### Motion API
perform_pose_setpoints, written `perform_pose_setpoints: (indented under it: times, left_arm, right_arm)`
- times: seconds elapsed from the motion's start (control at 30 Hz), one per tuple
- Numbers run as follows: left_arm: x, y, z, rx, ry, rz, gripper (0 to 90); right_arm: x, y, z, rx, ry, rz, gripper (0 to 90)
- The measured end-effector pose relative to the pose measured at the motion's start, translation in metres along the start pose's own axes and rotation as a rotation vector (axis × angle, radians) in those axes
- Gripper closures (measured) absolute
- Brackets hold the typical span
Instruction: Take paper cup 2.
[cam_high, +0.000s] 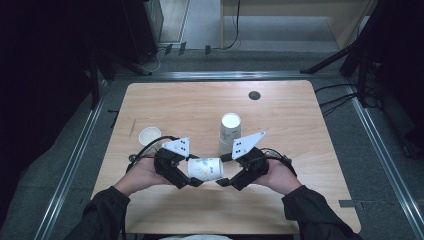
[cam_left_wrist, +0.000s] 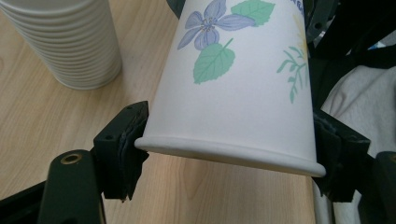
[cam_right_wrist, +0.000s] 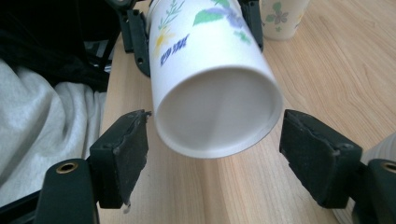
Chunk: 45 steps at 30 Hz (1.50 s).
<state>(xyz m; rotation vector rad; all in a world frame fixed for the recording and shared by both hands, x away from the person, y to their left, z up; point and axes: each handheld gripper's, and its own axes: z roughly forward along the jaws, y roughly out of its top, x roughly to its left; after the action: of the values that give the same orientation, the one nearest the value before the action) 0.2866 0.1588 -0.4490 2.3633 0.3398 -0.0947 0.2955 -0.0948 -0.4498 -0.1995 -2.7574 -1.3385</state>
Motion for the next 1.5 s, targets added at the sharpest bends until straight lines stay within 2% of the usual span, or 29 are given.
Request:
perform_pose_setpoints:
  times: [0.27, 0.37, 0.5, 0.6, 0.83, 0.97, 1.23, 1.37, 1.5]
  left_arm:
    - [-0.003, 0.002, 0.010, 0.085, -0.013, 0.018, 23.1]
    - [-0.003, 0.003, 0.015, 0.118, -0.016, 0.018, 23.1]
    - [-0.004, 0.004, 0.020, 0.161, -0.016, 0.009, 23.1]
    - [-0.005, 0.005, 0.023, 0.177, -0.022, 0.003, 23.1]
    - [-0.008, 0.006, 0.026, 0.187, -0.021, 0.008, 23.0]
    - [-0.010, 0.006, 0.028, 0.201, -0.008, 0.028, 22.9]
    - [-0.011, 0.006, 0.031, 0.213, -0.005, 0.051, 22.8]
    - [-0.011, 0.006, 0.030, 0.196, -0.001, 0.060, 20.5]
    - [-0.011, 0.007, 0.025, 0.151, 0.011, 0.050, 13.3]
  right_arm:
    - [0.003, -0.001, 0.007, 0.032, 0.004, -0.019, 24.2]
    - [0.004, -0.001, 0.012, 0.048, 0.010, -0.020, 24.6]
    - [0.006, -0.001, 0.019, 0.078, 0.020, -0.045, 25.1]
    - [0.007, -0.002, 0.025, 0.103, 0.027, -0.051, 25.1]
    - [0.010, -0.003, 0.037, 0.140, 0.037, -0.068, 25.2]
    - [0.011, -0.003, 0.040, 0.161, 0.033, -0.077, 26.6]
    - [0.013, -0.004, 0.043, 0.186, 0.040, -0.098, 32.9]
    - [0.013, -0.003, 0.043, 0.193, 0.029, -0.108, 33.1]
    - [0.013, -0.002, 0.039, 0.180, 0.011, -0.113, 33.0]
